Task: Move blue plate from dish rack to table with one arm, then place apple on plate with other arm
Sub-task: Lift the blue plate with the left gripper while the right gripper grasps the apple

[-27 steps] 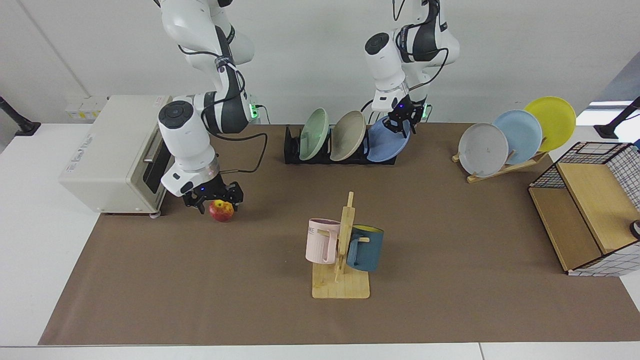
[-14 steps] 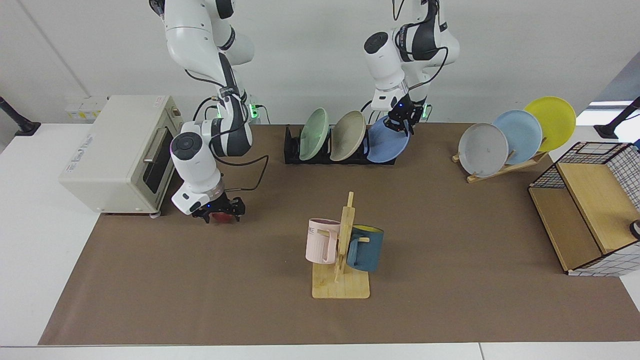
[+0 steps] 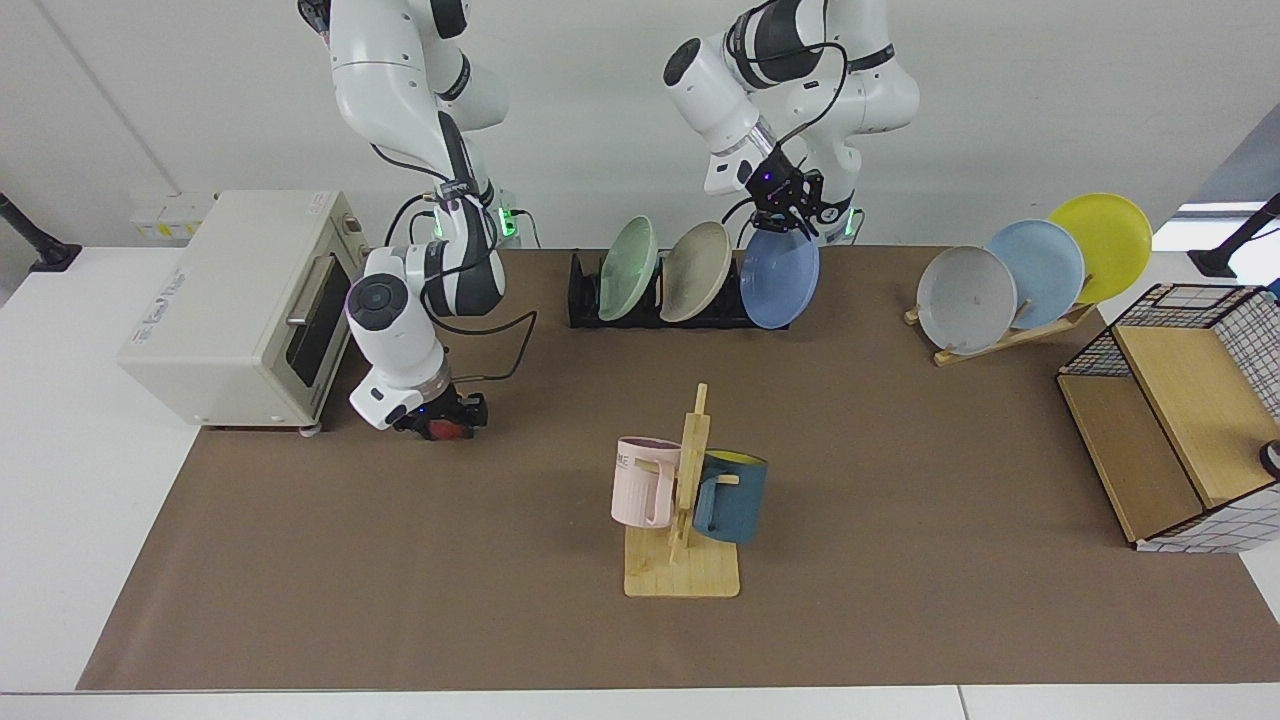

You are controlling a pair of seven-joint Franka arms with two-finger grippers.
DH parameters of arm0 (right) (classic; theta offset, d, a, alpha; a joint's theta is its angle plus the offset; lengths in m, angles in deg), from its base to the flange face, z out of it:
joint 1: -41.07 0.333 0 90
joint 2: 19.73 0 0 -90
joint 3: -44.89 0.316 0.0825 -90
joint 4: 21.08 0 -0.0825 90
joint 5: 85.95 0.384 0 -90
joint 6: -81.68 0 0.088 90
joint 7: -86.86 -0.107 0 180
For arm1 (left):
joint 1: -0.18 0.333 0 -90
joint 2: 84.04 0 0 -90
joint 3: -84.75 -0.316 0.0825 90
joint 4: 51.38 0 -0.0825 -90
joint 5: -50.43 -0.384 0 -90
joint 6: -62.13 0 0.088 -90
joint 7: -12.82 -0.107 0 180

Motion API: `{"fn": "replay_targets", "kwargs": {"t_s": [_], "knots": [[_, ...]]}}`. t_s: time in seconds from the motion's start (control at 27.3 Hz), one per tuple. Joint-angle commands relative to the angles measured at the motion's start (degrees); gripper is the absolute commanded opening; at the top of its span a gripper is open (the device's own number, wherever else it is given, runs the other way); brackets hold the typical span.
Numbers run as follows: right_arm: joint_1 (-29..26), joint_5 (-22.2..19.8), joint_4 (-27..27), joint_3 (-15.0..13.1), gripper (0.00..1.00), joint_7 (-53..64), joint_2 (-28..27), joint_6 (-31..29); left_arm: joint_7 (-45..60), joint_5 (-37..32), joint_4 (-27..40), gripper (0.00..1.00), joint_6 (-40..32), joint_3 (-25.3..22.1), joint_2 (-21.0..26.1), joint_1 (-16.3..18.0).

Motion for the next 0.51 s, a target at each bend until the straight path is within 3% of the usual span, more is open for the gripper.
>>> {"fn": "replay_targets", "kwargs": {"t_s": [0.0, 0.18, 0.33, 0.48], "knots": [[-0.67, -0.6, -0.69, 0.3, 0.0, 1.4, 2.04, 3.5, 0.32, -2.29, -4.89, 0.0, -6.07, 1.37, 0.04, 1.75], [-0.67, -0.69, -2.54, 0.3, 0.0, 1.4, 5.2, 6.49, -6.52, -2.21, -14.03, 0.0, -10.73, -2.06, 1.01, 5.61], [-0.58, -0.69, -4.03, 0.21, 0.0, 1.4, 8.89, 8.77, -9.16, -1.07, -18.34, 0.0, -9.96, -2.76, 2.06, 12.73], [-0.58, -0.78, -7.81, 0.21, 0.0, 1.32, 10.82, 15.27, -11.81, 3.06, -22.56, 0.0, -5.04, -9.6, 8.37, 14.06]]}}
